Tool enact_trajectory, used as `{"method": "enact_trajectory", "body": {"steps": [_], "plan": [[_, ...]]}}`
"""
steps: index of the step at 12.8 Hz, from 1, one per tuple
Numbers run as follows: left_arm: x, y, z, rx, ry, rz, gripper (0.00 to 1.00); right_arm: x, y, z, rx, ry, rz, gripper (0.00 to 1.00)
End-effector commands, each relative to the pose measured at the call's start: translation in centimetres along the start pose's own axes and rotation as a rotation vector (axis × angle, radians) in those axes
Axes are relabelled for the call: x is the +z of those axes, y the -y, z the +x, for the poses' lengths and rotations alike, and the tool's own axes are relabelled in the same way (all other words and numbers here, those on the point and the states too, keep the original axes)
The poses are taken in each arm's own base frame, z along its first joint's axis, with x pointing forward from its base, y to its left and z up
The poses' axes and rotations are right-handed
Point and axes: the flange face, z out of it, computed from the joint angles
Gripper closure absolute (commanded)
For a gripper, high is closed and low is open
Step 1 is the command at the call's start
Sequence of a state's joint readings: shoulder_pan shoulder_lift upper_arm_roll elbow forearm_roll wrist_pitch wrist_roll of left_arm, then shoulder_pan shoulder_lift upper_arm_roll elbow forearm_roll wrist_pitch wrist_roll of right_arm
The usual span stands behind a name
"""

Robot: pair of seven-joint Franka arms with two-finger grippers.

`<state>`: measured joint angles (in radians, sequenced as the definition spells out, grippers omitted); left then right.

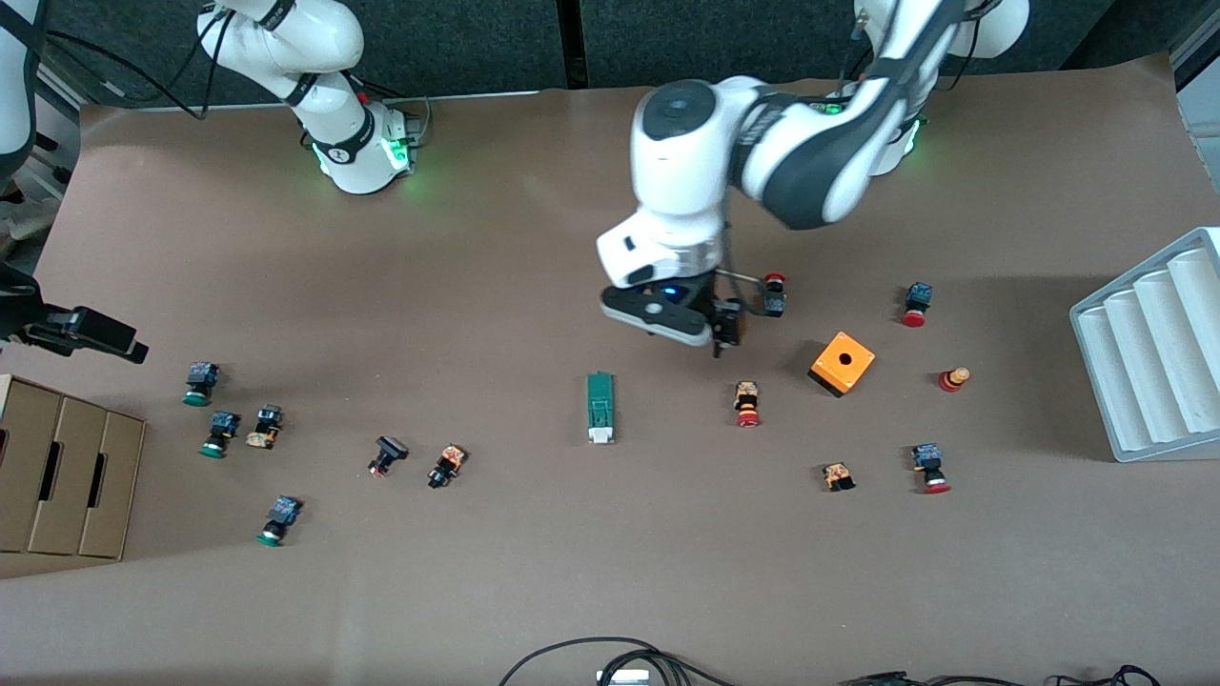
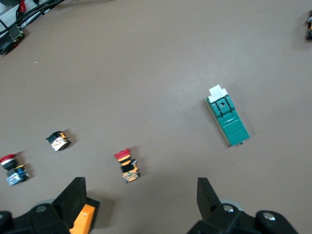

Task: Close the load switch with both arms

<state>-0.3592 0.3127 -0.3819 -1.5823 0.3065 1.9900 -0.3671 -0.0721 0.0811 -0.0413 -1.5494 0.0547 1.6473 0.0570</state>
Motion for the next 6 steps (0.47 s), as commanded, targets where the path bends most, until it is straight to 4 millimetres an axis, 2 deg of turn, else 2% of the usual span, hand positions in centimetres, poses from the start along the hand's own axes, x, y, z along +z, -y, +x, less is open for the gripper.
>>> {"method": "enact_trajectory", "body": {"steps": [1,4,5,6], "plan": [[-3.0,6.2,0.0,-0.018,0.020,-0.068,0.00,-0.1,0.7,-0.3,0.006,0.015,0.005,0.00],[-5.7,12.9,-0.4,-0.089,0.059,-0.082,0.00,0.3,0.7,-0.3,0.006,0.032,0.004,0.00],[-6.4,15.8,-0.9,-0.144,0.079,-0.097,0.00,0.4,0.7,-0.3,0.003,0.032,0.004,0.00],[-8.1,17.2,-1.7,-0.165,0.075,-0.108,0.00,0.6,0.8,-0.2,0.001,0.035,0.005,0.00]]}}
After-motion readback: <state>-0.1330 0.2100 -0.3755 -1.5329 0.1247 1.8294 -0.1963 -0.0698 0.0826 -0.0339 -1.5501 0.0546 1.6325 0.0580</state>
